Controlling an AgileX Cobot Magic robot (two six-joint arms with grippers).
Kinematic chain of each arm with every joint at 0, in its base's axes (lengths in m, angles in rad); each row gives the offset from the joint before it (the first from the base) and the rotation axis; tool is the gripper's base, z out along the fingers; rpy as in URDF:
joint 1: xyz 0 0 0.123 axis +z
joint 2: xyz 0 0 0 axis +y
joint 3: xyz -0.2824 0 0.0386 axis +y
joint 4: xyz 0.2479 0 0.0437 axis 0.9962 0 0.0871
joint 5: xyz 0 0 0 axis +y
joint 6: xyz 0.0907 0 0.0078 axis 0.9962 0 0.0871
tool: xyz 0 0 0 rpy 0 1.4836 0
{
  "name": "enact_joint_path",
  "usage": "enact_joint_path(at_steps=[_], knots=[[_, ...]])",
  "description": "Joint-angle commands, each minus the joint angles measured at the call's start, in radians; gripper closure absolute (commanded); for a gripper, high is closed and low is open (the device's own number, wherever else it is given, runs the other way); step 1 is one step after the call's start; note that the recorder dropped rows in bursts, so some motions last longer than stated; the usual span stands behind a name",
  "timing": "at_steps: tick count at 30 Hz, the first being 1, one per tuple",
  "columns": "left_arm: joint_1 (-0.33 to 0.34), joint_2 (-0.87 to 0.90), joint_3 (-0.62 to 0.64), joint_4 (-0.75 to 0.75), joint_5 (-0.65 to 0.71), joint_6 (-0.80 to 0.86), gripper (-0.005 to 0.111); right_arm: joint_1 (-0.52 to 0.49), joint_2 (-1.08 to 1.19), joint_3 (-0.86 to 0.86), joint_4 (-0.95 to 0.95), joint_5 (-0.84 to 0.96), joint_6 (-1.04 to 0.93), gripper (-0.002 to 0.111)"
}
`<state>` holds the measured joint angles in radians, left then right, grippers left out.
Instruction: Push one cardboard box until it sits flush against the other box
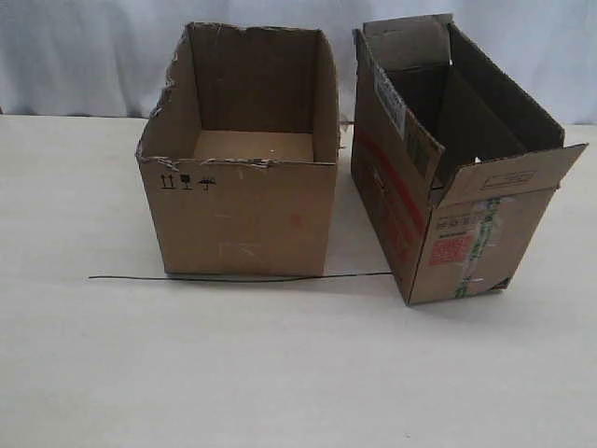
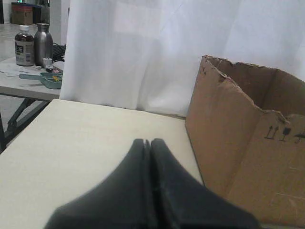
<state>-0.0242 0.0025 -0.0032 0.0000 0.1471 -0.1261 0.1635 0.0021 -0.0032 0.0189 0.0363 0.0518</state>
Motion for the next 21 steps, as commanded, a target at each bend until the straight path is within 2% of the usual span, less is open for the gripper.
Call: enact_joint_path(at_steps=[1, 12, 16, 20, 21], knots=[[0.0, -0.002, 0.003, -0.01, -0.003, 0.0, 0.107, -0.001, -0.002, 0.003, 0.0, -0.005, -0.002, 0.103], [0.0, -0.002, 0.003, -0.01, -0.003, 0.0, 0.107, -0.001, -0.002, 0.003, 0.033, -0.036, 0.005, 0.103], [0.0, -0.002, 0.003, -0.01, -0.003, 0.0, 0.107, -0.001, -0.002, 0.003, 0.528, -0.146, 0.098, 0.103], [0.0, -0.002, 0.003, -0.01, -0.003, 0.0, 0.107, -0.001, -0.002, 0.003, 0.751, -0.219, 0.098, 0.103], [0.0, -0.002, 0.003, -0.01, -0.003, 0.0, 0.107, -0.001, -0.002, 0.003, 0.758, -0.229, 0.098, 0.103]])
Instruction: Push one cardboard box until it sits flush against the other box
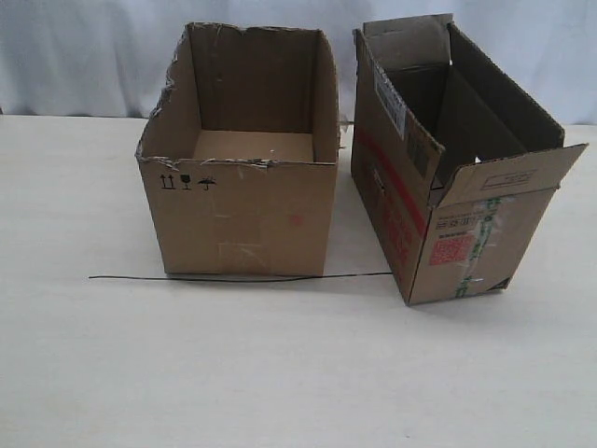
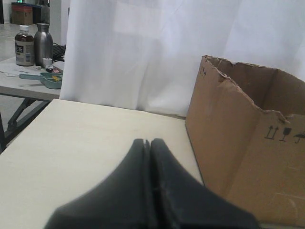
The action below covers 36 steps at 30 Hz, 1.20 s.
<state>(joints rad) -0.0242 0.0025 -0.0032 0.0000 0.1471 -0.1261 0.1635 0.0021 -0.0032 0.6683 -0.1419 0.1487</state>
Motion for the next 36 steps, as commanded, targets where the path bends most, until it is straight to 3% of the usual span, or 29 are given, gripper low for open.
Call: enact_joint_path(at_steps=[1, 7, 13, 17, 24, 30, 36], knots=[[0.0, -0.002, 0.003, -0.01, -0.003, 0.0, 0.107, -0.001, -0.002, 0.003, 0.109, -0.065, 0.001, 0.103], [0.0, -0.002, 0.003, -0.01, -0.003, 0.0, 0.107, 0.002, 0.006, 0.003, 0.109, -0.141, -0.084, 0.103], [0.0, -0.002, 0.003, -0.01, -0.003, 0.0, 0.107, 0.002, 0.226, -0.079, 0.1, 0.142, -0.296, 0.103], [0.0, -0.002, 0.003, -0.01, -0.003, 0.0, 0.107, 0.002, 0.446, -0.267, 0.01, 0.333, -0.506, 0.103], [0.0, -0.002, 0.003, -0.01, -0.003, 0.0, 0.107, 0.002, 0.783, -0.484, -0.273, 0.619, -0.361, 0.103], [0.0, -0.002, 0.003, -0.01, -0.003, 0.0, 0.107, 0.002, 0.934, -0.498, -0.472, 0.782, -0.284, 0.103], [0.0, -0.002, 0.003, -0.01, -0.003, 0.0, 0.107, 0.002, 0.954, -0.498, -0.501, 0.793, -0.284, 0.103]])
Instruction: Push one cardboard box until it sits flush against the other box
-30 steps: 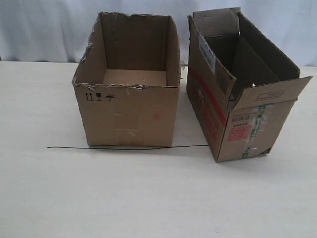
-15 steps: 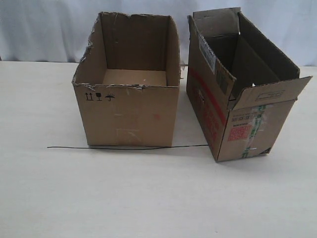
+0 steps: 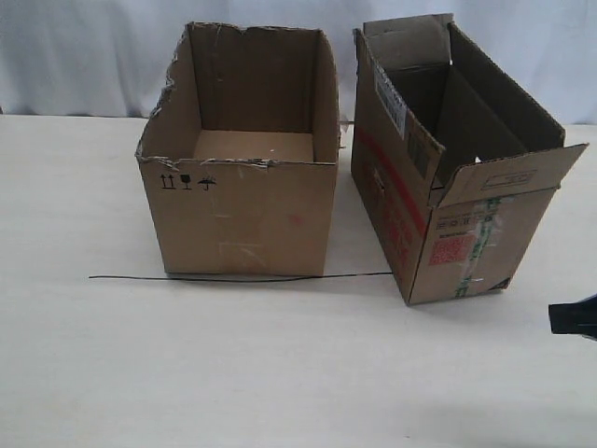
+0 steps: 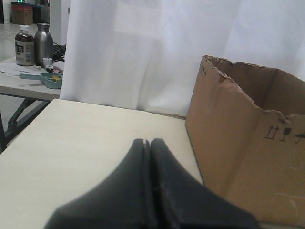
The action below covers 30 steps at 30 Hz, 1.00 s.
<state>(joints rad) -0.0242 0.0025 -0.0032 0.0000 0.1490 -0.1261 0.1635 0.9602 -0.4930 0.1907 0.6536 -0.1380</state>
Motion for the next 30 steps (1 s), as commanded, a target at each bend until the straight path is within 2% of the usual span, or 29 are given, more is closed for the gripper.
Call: enact_joint_path(at_steps=[1, 6, 13, 18, 21, 30], knots=[[0.0, -0.002, 0.003, -0.01, -0.005, 0.0, 0.107, 0.002, -0.01, -0.008, -0.023, -0.004, 0.002, 0.103], [0.0, -0.002, 0.003, -0.01, -0.005, 0.0, 0.107, 0.002, 0.0, 0.003, -0.011, -0.012, 0.002, 0.103], [0.0, -0.002, 0.003, -0.01, -0.005, 0.0, 0.107, 0.002, 0.134, 0.027, 0.02, -0.151, -0.004, 0.103], [0.0, -0.002, 0.003, -0.01, -0.005, 0.0, 0.107, 0.002, 0.232, 0.027, 0.156, -0.267, -0.105, 0.103], [0.0, -0.002, 0.003, -0.01, -0.005, 0.0, 0.107, 0.002, 0.265, 0.027, 0.205, -0.317, -0.177, 0.103], [0.0, -0.002, 0.003, -0.01, -0.005, 0.0, 0.107, 0.002, 0.285, 0.036, 0.223, -0.469, -0.192, 0.103]])
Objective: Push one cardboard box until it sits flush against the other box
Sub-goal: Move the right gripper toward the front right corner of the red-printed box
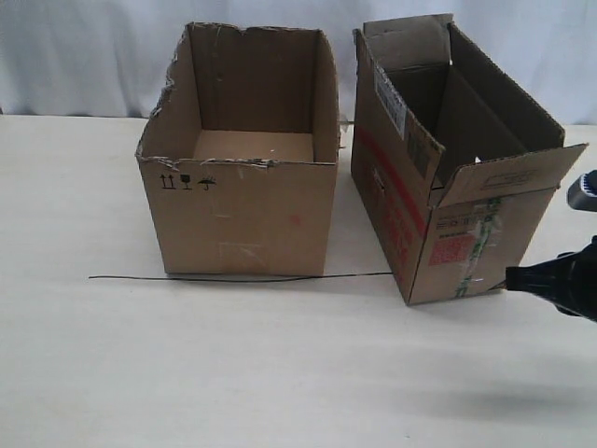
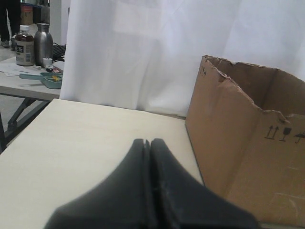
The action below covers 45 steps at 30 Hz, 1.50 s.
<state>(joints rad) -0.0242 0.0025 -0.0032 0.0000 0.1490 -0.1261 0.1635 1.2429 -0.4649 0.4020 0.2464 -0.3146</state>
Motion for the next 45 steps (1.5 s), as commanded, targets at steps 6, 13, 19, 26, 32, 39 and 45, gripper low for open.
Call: enact_joint_path(at_steps=[6, 13, 19, 26, 32, 39, 45], knots=[[0.0, -0.002, 0.003, -0.01, -0.005, 0.0, 0.107, 0.081, -0.029, 0.097, 0.035, -0.222, -0.012, 0.103], [0.0, -0.002, 0.003, -0.01, -0.005, 0.0, 0.107, 0.269, -0.035, 0.184, 0.035, -0.488, -0.005, 0.103], [0.0, -0.002, 0.003, -0.01, -0.005, 0.0, 0.107, 0.282, -0.033, 0.185, 0.035, -0.557, -0.005, 0.103], [0.0, -0.002, 0.003, -0.01, -0.005, 0.0, 0.107, 0.282, -0.016, 0.185, -0.004, -0.589, 0.0, 0.103], [0.0, -0.002, 0.003, -0.01, -0.005, 0.0, 0.107, 0.282, 0.07, 0.185, -0.171, -0.636, 0.141, 0.103], [0.0, -0.002, 0.003, -0.01, -0.005, 0.0, 0.107, 0.282, 0.156, 0.185, -0.348, -0.8, 0.25, 0.103], [0.0, -0.002, 0.003, -0.01, -0.005, 0.0, 0.107, 0.282, 0.22, 0.185, -0.391, -0.865, 0.258, 0.103]])
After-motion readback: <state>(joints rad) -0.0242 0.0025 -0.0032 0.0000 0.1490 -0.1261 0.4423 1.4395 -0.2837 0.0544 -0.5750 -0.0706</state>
